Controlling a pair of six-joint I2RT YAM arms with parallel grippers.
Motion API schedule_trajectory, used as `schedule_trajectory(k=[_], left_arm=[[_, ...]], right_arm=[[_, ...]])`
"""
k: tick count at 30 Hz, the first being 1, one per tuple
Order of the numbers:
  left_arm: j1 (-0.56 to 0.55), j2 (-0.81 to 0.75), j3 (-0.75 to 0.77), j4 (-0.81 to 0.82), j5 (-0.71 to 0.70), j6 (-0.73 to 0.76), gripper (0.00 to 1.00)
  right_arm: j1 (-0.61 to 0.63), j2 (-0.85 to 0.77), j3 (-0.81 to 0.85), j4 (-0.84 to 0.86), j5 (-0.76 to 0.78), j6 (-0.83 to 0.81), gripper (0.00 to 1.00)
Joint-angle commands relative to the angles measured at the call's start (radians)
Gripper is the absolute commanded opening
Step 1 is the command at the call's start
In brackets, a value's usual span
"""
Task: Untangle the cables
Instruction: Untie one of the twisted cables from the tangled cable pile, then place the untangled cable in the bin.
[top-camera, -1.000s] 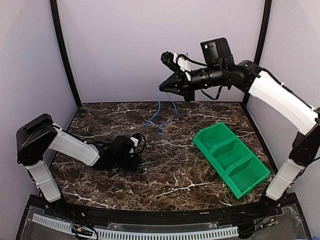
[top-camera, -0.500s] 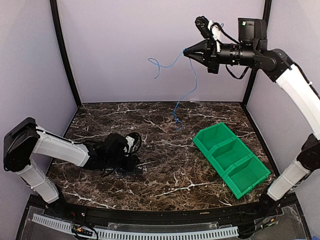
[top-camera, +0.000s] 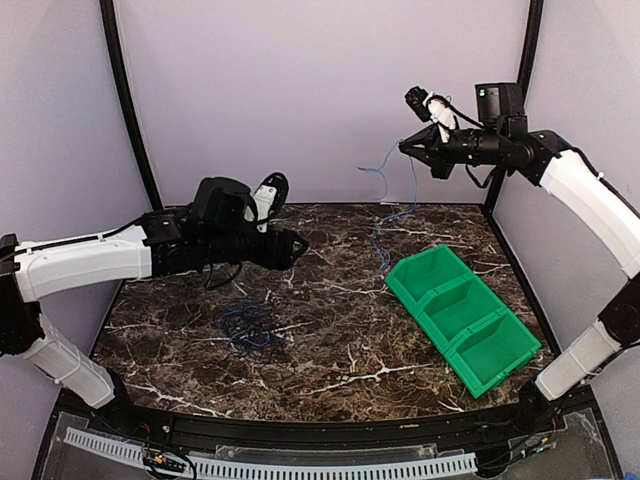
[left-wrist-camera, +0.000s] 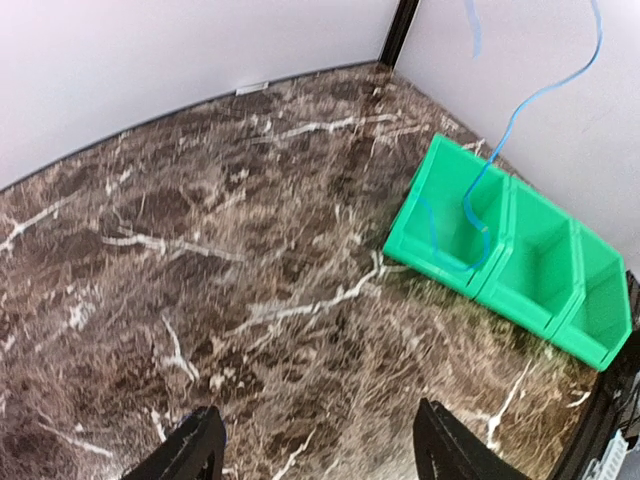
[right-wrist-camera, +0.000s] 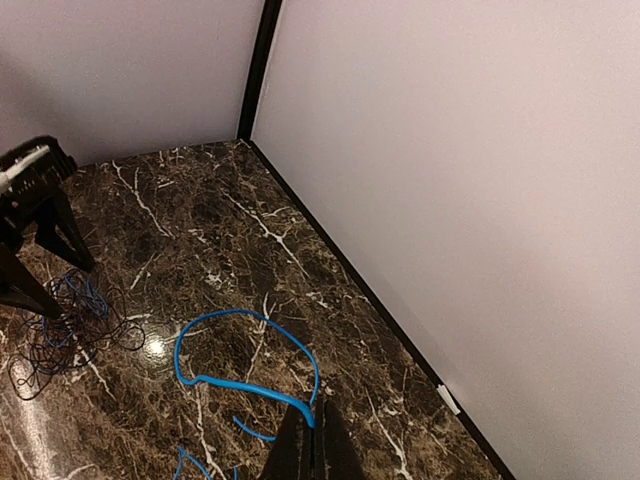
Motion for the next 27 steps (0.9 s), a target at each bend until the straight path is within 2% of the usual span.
schedule_trajectory(k=[1,5,10,14,20,27], left_arm=[[-0.003,0.045,0.194,-0.14,0.0,0.037,0.68],[-0.002,0.106,0.329,-0.131,-0.033,0.044,0.68],[-0.002,0.126,0.334,-0.021,-0.139,0.077,0.68],[0.008,0.138,0.262,0.06,-0.323,0.111,0.66],[0.023,0.038,0.0,0.284,-0.372,0.201,0.63],[0.024,0.005,-0.036,0.321,-0.386,0.246,0.63]], right_arm=[[-0.035,-0.068,-0.021,0.082,0.013,0.013,0.0],[-0.058,-0.077,-0.056,0.099,0.015,0.018,0.0],[-0.088,-0.087,-0.107,0.119,0.014,0.031,0.0],[-0.122,-0.098,-0.143,0.132,0.009,0.041,0.0],[-0.186,-0.111,-0.215,0.134,0.008,0.038,0.0],[-0.276,-0.142,-0.409,0.175,-0.021,0.06,0.0]])
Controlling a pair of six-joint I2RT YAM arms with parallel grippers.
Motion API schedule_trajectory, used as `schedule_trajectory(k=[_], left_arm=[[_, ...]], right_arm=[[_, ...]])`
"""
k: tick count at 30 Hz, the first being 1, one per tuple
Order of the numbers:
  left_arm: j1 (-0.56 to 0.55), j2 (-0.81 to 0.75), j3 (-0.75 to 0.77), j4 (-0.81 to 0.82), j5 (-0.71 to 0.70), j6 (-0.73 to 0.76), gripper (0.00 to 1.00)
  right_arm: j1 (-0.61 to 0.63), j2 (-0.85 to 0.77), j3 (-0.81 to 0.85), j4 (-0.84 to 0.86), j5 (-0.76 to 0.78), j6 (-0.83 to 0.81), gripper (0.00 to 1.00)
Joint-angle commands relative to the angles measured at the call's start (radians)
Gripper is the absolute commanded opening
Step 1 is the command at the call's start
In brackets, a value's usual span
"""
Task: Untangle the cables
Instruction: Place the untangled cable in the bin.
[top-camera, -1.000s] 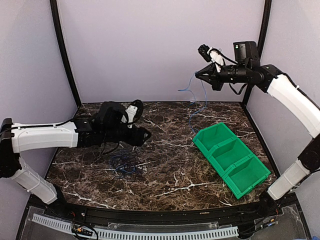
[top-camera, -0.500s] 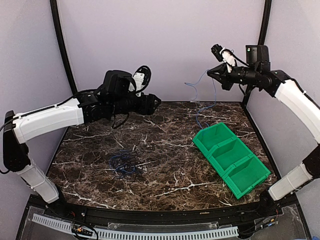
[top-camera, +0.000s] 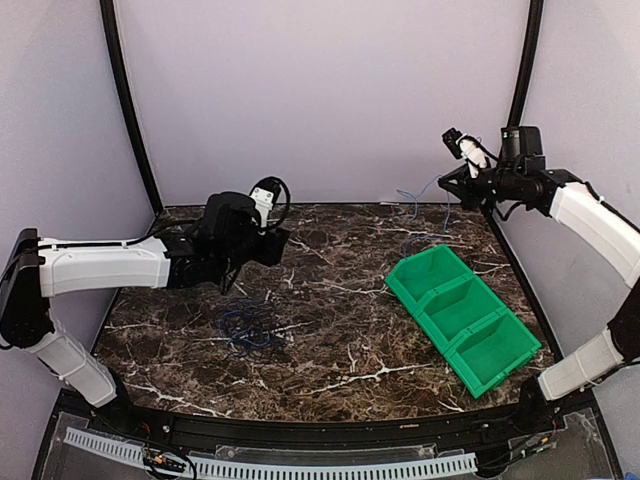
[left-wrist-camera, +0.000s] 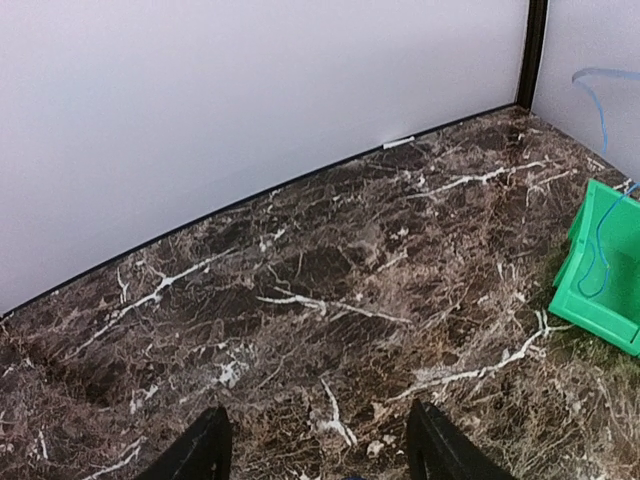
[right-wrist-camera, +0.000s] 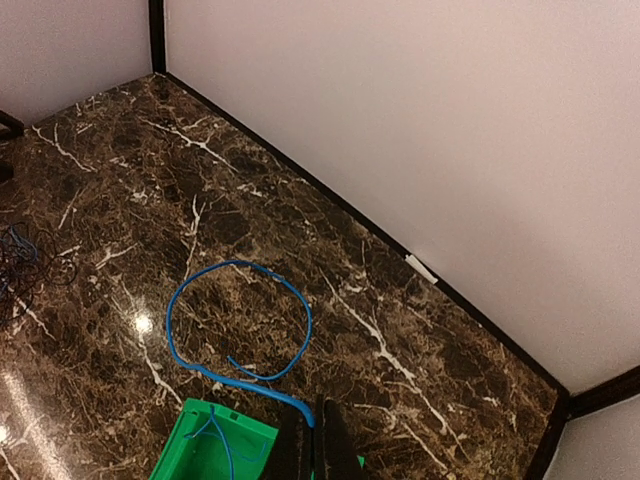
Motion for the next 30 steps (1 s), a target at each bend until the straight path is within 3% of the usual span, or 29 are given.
schedule_trajectory(k=[1,12,30], left_arm=[[0.002,-0.082,0.008,0.101,-0.026,0.043,0.63],[0.001,-0.073,0.003,0.1,-0.009,0.042,0.63],[0.002,-0.082,0.0,0.099,-0.008,0.058,0.63]], right_arm=[[-0.054,-0.037,-0.107,0.056,-0.032,0.025,0.0],[-0.104,-0.097,-0.275,0.025,-0.092,0.0,0.0],[-0.111,0.079,-0.327,0.017,-0.064,0.026,0.0]])
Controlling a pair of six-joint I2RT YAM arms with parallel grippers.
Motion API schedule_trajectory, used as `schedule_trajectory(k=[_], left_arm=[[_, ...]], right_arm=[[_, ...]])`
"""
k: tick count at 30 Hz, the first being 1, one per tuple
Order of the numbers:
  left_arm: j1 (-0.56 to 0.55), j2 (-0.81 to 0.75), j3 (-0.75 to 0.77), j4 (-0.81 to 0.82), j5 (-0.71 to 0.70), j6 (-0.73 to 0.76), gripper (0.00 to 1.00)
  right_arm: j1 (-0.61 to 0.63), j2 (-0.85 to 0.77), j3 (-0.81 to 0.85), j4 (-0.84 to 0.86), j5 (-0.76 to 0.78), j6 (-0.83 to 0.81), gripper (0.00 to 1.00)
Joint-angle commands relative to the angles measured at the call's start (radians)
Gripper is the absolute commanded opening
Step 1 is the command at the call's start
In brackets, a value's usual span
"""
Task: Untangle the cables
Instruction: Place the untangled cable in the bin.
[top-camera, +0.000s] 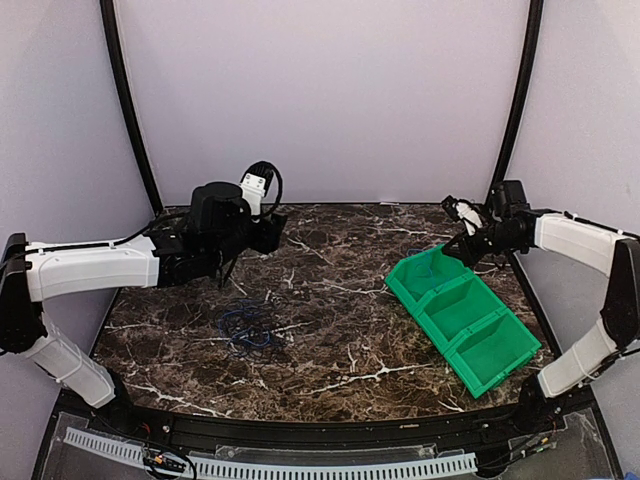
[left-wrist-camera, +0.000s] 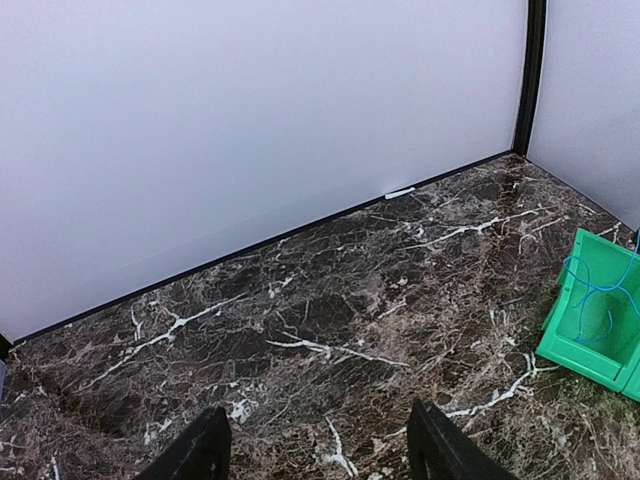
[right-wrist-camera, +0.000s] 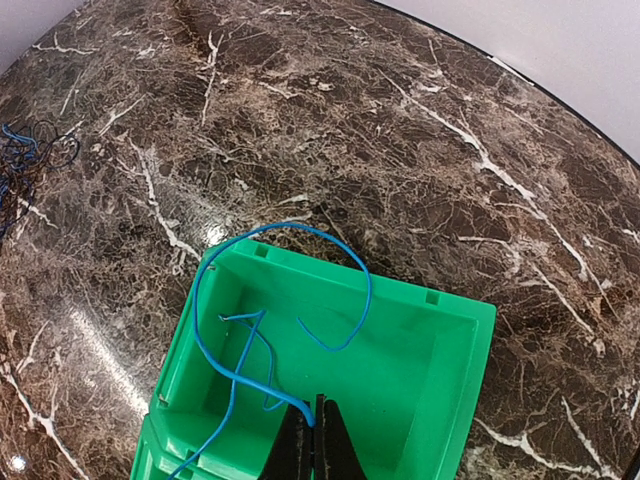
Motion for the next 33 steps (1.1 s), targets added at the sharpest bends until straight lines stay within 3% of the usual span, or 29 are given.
schedule_trajectory(k=[1,16,33], left_arm=[[0.001,-0.022,0.0,0.014,0.009,0.013,0.63],[0.001,-0.011,0.002,0.008,0.027,0.009,0.64],[0.001,-0.005,0.004,0.004,0.041,0.002,0.64]], right_arm=[[-0.006,0.016,-0.001,0.037,0.024,0.013,0.0],[-0.005,0.243,0.157,0.02,0.053,0.072,0.0],[0.037,-0.033,-0.026,-0.103,0.1,-0.031,0.0]])
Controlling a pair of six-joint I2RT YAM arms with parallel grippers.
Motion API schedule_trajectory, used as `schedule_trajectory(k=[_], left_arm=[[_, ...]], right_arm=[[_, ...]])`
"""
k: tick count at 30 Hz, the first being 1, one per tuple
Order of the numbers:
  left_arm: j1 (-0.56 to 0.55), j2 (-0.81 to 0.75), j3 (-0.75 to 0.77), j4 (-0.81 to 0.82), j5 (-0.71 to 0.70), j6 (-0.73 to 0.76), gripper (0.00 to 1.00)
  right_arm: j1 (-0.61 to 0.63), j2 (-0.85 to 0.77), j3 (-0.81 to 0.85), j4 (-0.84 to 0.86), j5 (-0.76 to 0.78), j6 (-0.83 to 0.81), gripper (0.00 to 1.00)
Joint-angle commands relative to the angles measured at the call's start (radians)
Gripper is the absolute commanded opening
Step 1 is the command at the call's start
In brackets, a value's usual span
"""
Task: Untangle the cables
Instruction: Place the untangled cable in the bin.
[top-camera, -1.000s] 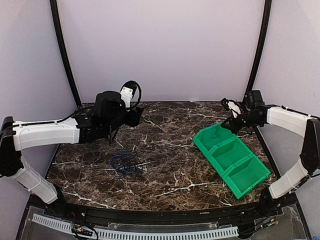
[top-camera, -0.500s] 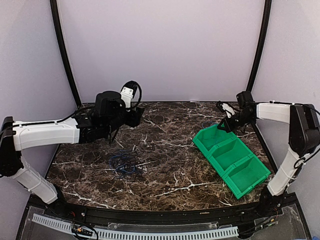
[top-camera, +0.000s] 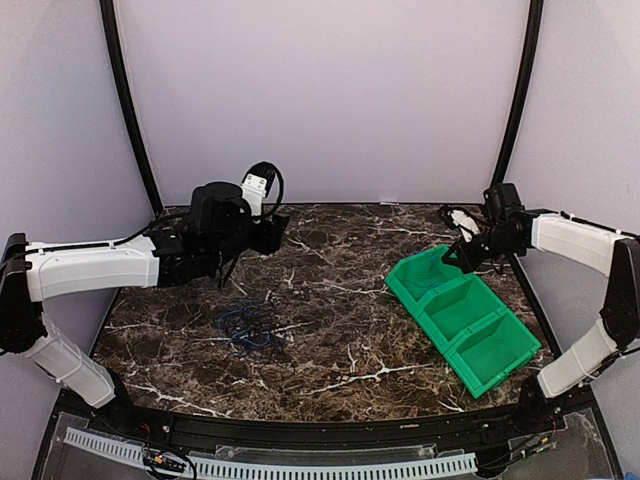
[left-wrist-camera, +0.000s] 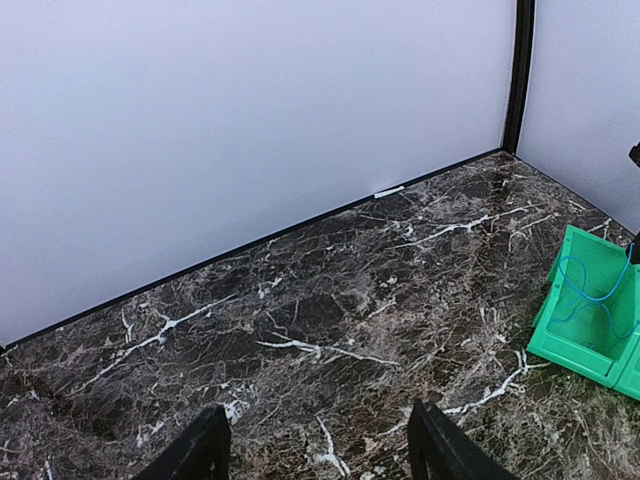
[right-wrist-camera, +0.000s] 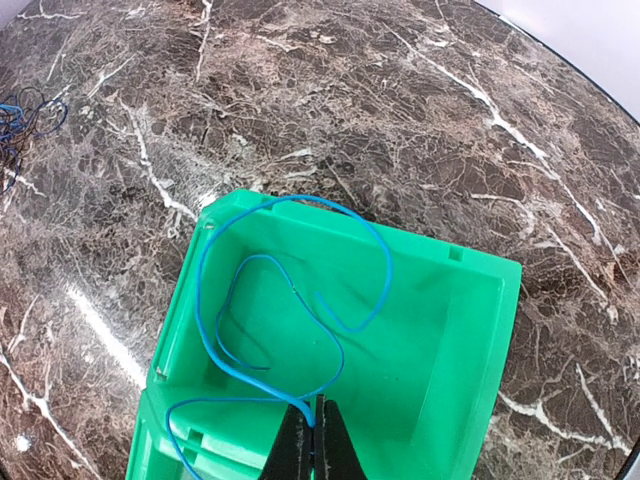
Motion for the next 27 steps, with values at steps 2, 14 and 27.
schedule_trajectory(k=[2,14,27], left_arm=[[0.001,-0.003,0.004,0.003,0.018,0.0,0.64],[0.0,0.0,0.009,-0.004,0.029,-0.008,0.64],[0.0,0.009,0.011,-0.01,0.044,-0.011,0.64]], right_arm=[[0.005,-0.048,-0.029,-0.067,0.029,-0.037,0.0],[0.007,0.136,0.111,-0.091,0.055,-0.01,0.0],[0.053,0.285,0.212,-0.061,0.138,-0.009,0.03]])
